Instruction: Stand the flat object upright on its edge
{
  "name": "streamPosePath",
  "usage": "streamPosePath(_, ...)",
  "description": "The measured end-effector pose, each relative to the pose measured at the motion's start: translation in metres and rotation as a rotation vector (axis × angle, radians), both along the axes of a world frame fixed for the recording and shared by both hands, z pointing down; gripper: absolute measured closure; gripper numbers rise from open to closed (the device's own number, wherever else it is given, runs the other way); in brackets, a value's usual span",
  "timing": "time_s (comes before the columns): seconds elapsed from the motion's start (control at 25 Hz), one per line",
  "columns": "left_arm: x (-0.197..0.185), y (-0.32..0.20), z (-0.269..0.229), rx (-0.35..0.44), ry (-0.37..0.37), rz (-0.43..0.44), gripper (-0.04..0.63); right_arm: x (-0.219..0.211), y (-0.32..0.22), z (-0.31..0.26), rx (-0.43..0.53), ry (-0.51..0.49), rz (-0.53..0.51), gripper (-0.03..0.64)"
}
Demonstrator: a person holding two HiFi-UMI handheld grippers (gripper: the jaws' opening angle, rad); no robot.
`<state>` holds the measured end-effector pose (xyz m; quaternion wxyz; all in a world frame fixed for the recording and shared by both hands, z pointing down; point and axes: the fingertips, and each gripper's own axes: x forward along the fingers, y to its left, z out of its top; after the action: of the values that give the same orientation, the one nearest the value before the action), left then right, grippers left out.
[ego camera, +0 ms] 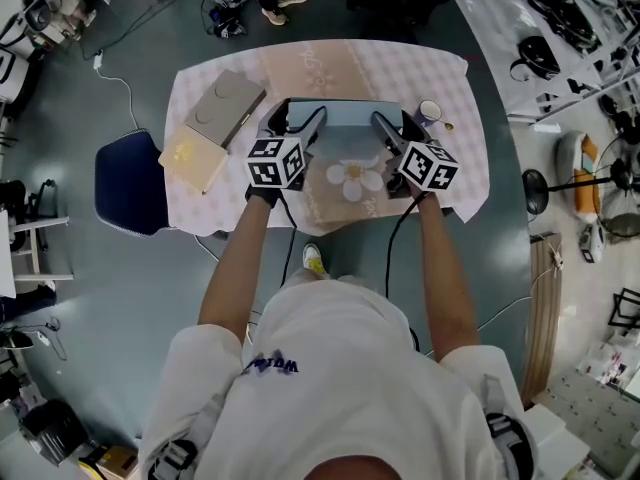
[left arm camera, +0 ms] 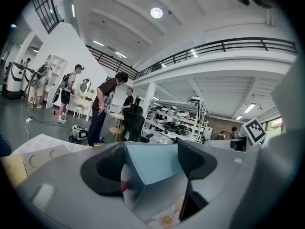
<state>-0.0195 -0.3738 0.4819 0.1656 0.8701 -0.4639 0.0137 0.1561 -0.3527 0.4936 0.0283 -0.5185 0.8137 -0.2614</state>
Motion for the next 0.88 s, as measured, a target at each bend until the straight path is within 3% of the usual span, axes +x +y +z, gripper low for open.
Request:
streamPosePath(0.08,0.002,0.002,-0.002,0.008,-0.006,0.017,0.227,0.002,-0.001,0.000,-0.022,0.013,-0.018,0.280)
streamPosePath(0.12,0.003,0.003,-0.002,0.016,-0.017,0.026,0.172,0.003,-0.001,-0.002,-0.019,0.049,-0.024,0.270)
streamPosePath(0.24,0.001,0.006,-0.006,0.037,-0.054,0.030,0.172,0.008,-0.001,-0.014,0.034,0.138,-0.004,0.262)
streamPosePath(0.68,-0.023,0.046,-0.034,0.099,-0.067,-0.004,0.189,-0.006,0.040,-0.052,0.147,0.215,-0.030,0.262)
streamPosePath(0.88,-0.038,0.082,-0.046,0.156,-0.154,0.012,0.192,-0.009,0.067,-0.079,0.214,0.258,-0.041,0.275)
